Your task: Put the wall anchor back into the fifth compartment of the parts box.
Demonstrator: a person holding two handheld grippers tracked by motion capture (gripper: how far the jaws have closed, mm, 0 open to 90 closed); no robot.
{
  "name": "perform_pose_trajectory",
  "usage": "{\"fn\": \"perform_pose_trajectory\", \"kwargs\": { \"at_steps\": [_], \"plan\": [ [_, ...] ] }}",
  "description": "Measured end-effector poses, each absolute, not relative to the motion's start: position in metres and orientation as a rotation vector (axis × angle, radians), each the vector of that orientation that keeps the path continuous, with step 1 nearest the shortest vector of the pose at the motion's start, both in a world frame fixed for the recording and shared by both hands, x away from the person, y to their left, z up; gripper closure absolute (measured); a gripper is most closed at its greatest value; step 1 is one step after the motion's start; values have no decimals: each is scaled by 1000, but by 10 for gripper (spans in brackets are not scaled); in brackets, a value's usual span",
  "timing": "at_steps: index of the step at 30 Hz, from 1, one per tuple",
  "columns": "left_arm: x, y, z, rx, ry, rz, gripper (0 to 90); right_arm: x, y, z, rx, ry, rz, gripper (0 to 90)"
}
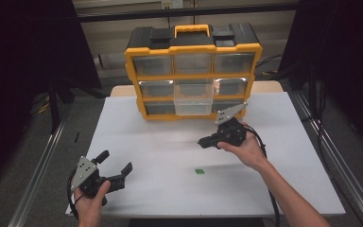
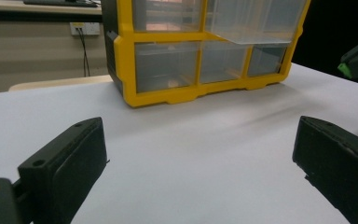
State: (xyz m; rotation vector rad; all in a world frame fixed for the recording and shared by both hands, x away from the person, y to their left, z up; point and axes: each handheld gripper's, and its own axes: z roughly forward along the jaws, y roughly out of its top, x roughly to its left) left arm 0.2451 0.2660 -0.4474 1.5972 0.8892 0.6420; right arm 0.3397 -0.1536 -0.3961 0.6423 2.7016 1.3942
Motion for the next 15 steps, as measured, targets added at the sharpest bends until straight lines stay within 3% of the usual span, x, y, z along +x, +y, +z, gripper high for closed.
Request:
{"fn": "perform_pose_trajectory", "kwargs": {
  "at_steps": [15],
  "plan": [
    [245, 267, -447, 1578, 905, 631, 36, 362, -163, -330, 601, 2586, 1406, 856]
  ]
}}
